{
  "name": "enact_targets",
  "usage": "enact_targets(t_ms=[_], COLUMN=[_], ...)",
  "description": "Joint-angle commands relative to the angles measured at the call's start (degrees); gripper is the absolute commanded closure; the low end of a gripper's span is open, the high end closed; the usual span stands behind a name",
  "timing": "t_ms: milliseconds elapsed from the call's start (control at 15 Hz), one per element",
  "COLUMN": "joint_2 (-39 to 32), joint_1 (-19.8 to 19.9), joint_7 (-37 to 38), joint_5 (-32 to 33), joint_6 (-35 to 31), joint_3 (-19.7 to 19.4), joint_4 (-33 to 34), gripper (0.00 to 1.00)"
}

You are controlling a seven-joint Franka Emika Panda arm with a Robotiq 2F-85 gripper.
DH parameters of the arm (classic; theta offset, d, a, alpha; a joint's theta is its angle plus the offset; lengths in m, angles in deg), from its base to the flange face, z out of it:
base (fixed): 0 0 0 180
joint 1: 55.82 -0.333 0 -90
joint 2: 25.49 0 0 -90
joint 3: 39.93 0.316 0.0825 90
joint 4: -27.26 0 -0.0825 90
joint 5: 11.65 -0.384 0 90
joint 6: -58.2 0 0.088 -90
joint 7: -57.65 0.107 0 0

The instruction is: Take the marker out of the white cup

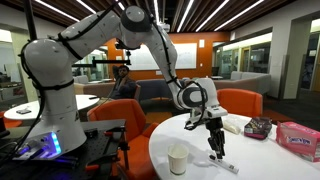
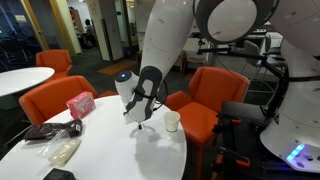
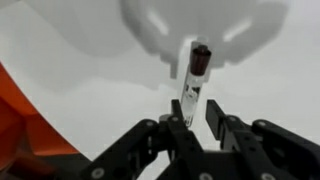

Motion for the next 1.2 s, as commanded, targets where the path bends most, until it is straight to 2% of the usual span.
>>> enact_targets(t_ms=[0, 67, 133, 267, 600, 867, 1000, 1133], joint_2=[4.0, 5.6, 8.9, 14.0, 30.8, 43.9, 48.8, 52.2], joint_1=[1.8, 3.1, 6.2, 9.3, 18.4, 23.8, 25.9, 27.4], joint_7=[-3.6, -5.9, -11.3, -19.3, -39.5, -50.5, -54.9, -57.6], joint_5=[1.8, 2.0, 2.0, 2.0, 5.1, 10.1, 11.0, 10.9], joint_6=[-0.6, -0.7, -0.7, 0.0, 3.5, 10.0, 13.3, 13.7], joint_3=[2.3, 3.6, 6.8, 9.3, 12.9, 15.3, 17.1, 18.4], joint_4=[-2.4, -3.4, -5.3, -9.3, -23.4, -33.1, -36.2, -38.5], gripper=[0.33, 0.26, 0.18, 0.02, 0.00, 0.00, 0.00, 0.00])
